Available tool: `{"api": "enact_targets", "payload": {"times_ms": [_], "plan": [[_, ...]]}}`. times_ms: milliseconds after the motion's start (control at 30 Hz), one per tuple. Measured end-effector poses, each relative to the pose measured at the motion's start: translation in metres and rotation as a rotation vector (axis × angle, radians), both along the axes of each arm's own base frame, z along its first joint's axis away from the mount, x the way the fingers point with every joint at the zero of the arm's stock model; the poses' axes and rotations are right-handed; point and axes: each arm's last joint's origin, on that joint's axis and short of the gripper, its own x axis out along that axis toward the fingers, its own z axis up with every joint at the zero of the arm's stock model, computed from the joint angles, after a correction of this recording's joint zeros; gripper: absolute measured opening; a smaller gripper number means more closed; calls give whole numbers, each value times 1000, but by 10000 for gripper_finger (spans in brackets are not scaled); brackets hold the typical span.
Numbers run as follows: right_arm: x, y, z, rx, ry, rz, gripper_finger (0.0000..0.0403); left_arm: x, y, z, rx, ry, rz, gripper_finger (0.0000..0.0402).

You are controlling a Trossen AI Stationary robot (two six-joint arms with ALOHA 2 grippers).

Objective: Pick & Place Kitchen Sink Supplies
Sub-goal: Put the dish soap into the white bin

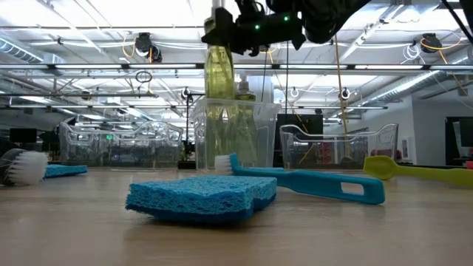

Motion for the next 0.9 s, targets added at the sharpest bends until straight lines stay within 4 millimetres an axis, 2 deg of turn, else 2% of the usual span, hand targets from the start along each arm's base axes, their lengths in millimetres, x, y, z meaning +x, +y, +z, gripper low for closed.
{"api": "enact_targets", "payload": {"times_ms": [333, 533, 767, 900], "plan": [[10, -10, -23, -2, 12, -4, 191, -6, 2, -21, -52, -23, 32, 262], [11, -19, -28, -5, 14, -15, 192, -4, 2, -37, -70, -29, 46, 270], [16, -27, -46, 15, 35, -31, 193, -3, 5, -54, -92, -16, 92, 256], [16, -29, -49, 22, 52, -30, 193, -3, 8, -61, -101, -10, 115, 249]]}}
